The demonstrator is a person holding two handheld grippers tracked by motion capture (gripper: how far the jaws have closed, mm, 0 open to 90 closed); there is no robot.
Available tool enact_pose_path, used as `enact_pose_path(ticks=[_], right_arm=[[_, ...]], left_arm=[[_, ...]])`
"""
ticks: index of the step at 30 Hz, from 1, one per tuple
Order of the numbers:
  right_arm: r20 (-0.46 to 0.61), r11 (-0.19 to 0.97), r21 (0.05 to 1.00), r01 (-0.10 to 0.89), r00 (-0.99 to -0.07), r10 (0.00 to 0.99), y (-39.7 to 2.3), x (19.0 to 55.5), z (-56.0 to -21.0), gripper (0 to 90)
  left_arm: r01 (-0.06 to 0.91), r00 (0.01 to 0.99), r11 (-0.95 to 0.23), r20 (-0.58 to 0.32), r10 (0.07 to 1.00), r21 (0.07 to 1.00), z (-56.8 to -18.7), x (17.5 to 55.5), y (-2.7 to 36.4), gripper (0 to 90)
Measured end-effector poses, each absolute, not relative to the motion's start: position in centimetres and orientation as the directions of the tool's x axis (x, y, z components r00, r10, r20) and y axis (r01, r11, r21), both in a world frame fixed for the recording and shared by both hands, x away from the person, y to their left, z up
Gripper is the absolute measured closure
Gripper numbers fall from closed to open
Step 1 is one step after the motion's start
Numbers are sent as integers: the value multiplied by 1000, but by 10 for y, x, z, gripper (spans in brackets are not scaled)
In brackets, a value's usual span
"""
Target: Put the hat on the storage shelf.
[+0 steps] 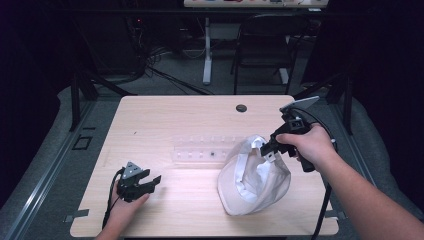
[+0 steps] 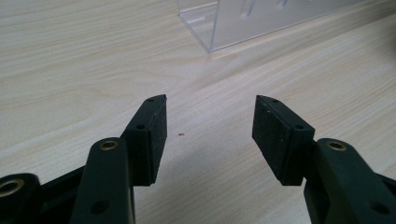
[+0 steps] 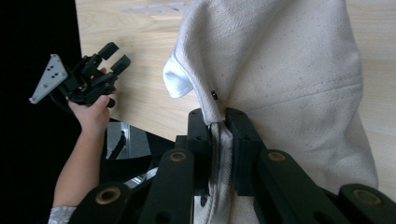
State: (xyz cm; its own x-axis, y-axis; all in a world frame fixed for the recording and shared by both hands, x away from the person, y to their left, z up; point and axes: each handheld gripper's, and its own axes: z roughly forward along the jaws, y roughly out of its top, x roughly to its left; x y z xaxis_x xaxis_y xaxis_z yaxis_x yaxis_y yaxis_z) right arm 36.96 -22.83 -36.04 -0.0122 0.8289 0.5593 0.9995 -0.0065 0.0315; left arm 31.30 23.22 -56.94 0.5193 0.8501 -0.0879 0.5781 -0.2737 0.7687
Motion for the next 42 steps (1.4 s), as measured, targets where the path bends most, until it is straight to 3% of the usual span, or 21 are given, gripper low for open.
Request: enact_pose_path(ticks=[20, 42], right_arm=[[693, -43, 70, 997, -18, 721, -232, 377, -335, 812], [760, -96, 107, 990, -20, 649, -225, 402, -308, 813]], left_arm=[[578, 523, -275, -90, 848, 768, -570, 313, 232, 454], [577, 524, -273, -93, 846, 770, -570, 314, 231, 452]])
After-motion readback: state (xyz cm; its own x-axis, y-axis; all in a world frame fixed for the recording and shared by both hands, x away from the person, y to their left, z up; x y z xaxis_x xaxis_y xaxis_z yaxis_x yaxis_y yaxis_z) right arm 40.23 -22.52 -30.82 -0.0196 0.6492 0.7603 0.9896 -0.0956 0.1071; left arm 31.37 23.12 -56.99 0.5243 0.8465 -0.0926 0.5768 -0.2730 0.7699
